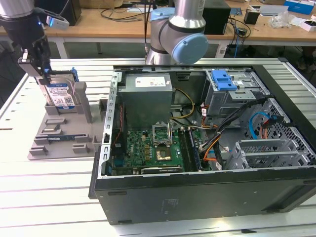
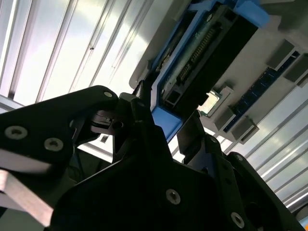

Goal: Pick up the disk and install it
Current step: 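Pick up the disk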

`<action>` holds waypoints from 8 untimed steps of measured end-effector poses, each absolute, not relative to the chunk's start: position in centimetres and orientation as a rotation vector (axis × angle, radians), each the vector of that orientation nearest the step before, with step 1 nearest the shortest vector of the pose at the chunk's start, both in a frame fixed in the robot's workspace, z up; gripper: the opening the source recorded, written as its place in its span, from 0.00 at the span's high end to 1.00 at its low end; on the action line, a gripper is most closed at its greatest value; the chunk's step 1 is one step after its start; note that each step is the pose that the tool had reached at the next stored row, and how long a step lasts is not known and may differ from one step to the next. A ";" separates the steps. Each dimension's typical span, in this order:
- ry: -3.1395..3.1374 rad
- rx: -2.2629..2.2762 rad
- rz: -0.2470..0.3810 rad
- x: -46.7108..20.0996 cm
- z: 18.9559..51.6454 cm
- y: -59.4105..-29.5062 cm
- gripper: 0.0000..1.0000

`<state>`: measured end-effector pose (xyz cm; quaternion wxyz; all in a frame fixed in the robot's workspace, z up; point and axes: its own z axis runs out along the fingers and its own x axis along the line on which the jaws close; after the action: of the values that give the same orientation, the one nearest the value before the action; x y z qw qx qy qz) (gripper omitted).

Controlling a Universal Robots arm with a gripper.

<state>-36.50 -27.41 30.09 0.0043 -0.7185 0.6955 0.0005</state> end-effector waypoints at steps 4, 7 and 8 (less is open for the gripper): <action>2.181 -2.253 -0.003 -36.5 29.2 -27.1 0.52; 2.182 -2.255 -0.006 -36.4 28.9 -27.0 0.52; 2.183 -2.255 -0.006 -36.3 28.9 -27.0 0.52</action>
<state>-36.31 -26.97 28.91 0.0018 -0.7185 0.6955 -0.0020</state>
